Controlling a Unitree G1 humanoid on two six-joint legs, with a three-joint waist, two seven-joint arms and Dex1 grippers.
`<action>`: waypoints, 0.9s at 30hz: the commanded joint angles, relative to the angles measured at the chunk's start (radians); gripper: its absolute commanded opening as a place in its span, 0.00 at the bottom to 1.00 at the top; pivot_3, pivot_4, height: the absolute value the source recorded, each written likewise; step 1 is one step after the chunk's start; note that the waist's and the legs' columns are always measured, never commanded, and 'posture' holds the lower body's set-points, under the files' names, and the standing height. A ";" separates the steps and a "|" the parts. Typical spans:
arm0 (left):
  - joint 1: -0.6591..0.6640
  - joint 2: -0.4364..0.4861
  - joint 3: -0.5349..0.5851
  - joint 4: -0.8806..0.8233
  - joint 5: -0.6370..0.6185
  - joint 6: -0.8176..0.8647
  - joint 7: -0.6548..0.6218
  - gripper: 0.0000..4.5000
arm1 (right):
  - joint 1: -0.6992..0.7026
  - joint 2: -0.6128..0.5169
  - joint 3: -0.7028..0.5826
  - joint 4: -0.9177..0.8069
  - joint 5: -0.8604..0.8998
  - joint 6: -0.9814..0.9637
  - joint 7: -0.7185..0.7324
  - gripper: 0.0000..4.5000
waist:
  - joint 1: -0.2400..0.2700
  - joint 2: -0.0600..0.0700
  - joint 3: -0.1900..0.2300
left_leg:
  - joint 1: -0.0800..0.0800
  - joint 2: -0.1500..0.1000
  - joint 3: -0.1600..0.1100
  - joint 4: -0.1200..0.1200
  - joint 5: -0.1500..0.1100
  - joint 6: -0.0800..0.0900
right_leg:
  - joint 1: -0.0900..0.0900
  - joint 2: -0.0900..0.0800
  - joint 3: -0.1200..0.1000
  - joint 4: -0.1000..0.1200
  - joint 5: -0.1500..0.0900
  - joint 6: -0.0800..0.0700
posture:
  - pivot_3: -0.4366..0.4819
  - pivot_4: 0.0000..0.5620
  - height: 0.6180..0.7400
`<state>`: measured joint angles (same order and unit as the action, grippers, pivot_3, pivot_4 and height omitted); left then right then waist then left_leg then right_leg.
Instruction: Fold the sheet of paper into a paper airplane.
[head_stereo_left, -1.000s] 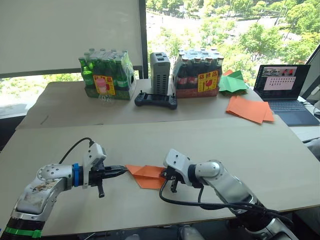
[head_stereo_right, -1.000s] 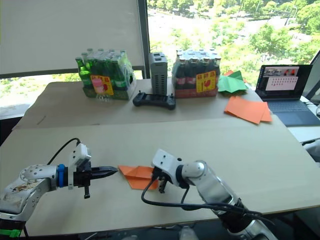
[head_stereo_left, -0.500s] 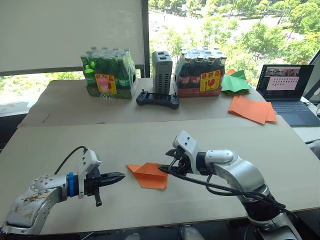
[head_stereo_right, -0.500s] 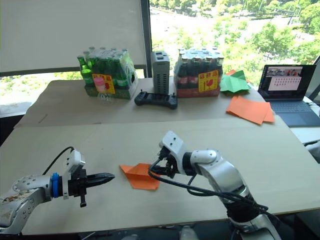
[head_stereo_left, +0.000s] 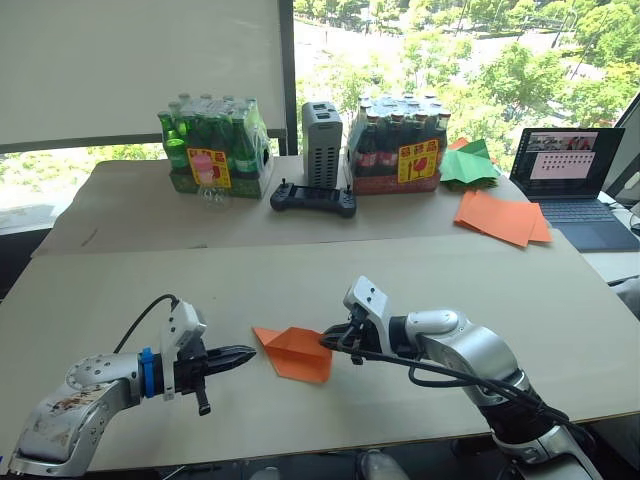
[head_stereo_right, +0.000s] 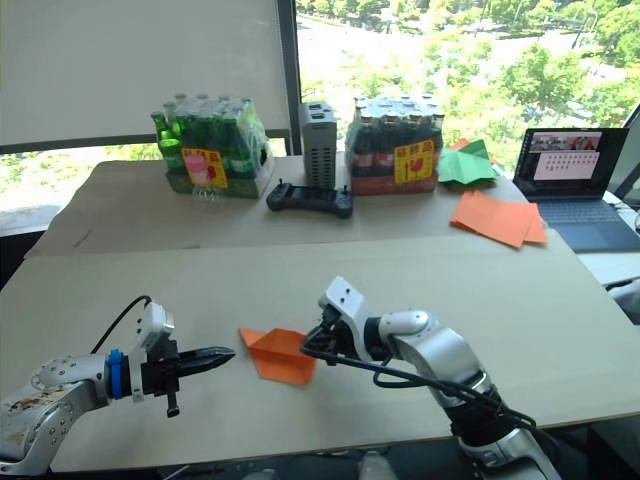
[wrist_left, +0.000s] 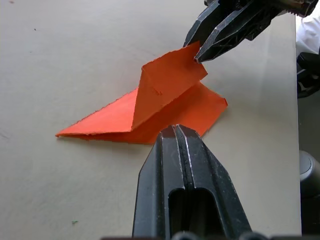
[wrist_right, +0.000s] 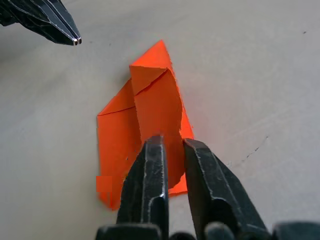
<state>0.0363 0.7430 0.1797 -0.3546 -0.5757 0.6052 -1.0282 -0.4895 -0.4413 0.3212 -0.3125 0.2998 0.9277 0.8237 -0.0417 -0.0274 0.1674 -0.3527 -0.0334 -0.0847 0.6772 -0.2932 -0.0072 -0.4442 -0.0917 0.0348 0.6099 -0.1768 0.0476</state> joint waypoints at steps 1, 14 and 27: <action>-0.032 -0.011 0.009 -0.014 -0.022 -0.020 0.013 0.00 | -0.005 0.013 -0.011 -0.024 0.027 -0.016 -0.006 0.01 | 0.000 0.000 0.000 | 0.000 0.000 0.000 0.000 0.000 0.000 | 0.000 0.000 0.000 0.000 0.000 0.000 | 0.48 0.27 0.86; -0.194 -0.073 0.088 0.069 -0.155 0.081 0.107 0.00 | -0.014 -0.101 0.106 -0.182 -0.428 -0.611 -0.217 0.01 | 0.000 0.000 0.000 | 0.000 -0.001 0.001 0.001 0.000 -0.001 | -0.001 0.000 0.000 0.001 0.000 0.000 | 0.48 0.27 0.86; -0.209 -0.082 0.081 0.031 -0.200 0.121 0.187 0.00 | 0.078 -0.184 0.326 0.065 -0.921 -1.154 -0.311 0.01 | 0.001 -0.001 0.000 | 0.000 -0.001 0.001 0.001 0.001 -0.001 | 0.000 0.000 0.001 0.001 0.000 0.000 | 0.48 0.27 0.86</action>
<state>-0.1592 0.6524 0.2516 -0.2857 -0.7511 0.7248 -0.8456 -0.4044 -0.6374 0.6667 -0.2363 -0.6152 -0.1858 0.5194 -0.0406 -0.0288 0.1677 -0.3523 -0.0344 -0.0834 0.6785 -0.2926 -0.0085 -0.4438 -0.0919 0.0358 0.6107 -0.1763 0.0473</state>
